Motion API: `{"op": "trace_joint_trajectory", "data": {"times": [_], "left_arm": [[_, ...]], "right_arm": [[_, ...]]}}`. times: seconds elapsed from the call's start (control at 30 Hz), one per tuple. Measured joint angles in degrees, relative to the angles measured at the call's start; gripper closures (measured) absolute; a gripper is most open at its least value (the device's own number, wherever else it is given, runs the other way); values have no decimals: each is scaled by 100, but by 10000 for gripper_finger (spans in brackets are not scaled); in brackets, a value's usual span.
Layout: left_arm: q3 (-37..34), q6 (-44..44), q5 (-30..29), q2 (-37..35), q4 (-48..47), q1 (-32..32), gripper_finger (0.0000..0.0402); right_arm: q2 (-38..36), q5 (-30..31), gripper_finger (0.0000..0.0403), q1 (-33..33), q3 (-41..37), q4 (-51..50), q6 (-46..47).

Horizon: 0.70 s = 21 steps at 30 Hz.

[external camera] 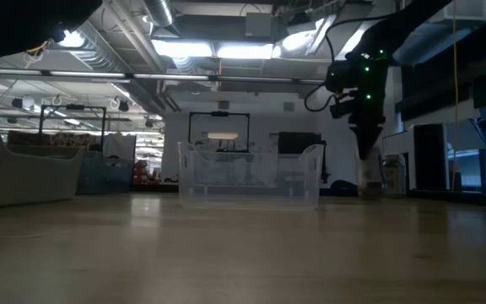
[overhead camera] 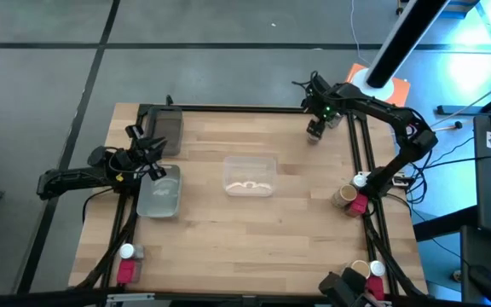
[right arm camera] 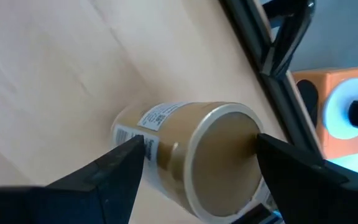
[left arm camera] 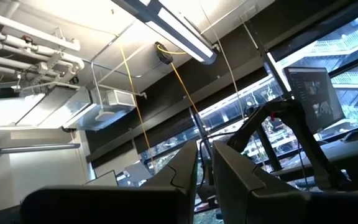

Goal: Sort spices by type
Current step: Put the top right brown seasoning bottle into the transparent bin

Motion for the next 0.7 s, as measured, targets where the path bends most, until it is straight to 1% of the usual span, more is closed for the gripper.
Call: {"op": "trace_joint_trajectory", "data": {"times": [0.3, 0.5, 0.57, 0.6, 0.7], "left_arm": [[0, 13, -1, 0, 0, 0, 361], [0, 14, 0, -1, 2, 0, 361], [0, 13, 0, -1, 0, 1, 361], [0, 14, 0, 0, 3, 0, 361], [0, 14, 0, -1, 3, 2, 361]], "right_arm": [[22, -382, 102, 59, -28, -114, 52], [7, -336, 102, 372, -24, -257, 156], [-34, -113, 102, 492, -21, -368, 566], [-64, 31, 102, 545, -19, -457, 884], [-122, 189, 102, 613, -15, -895, 1989]]}}
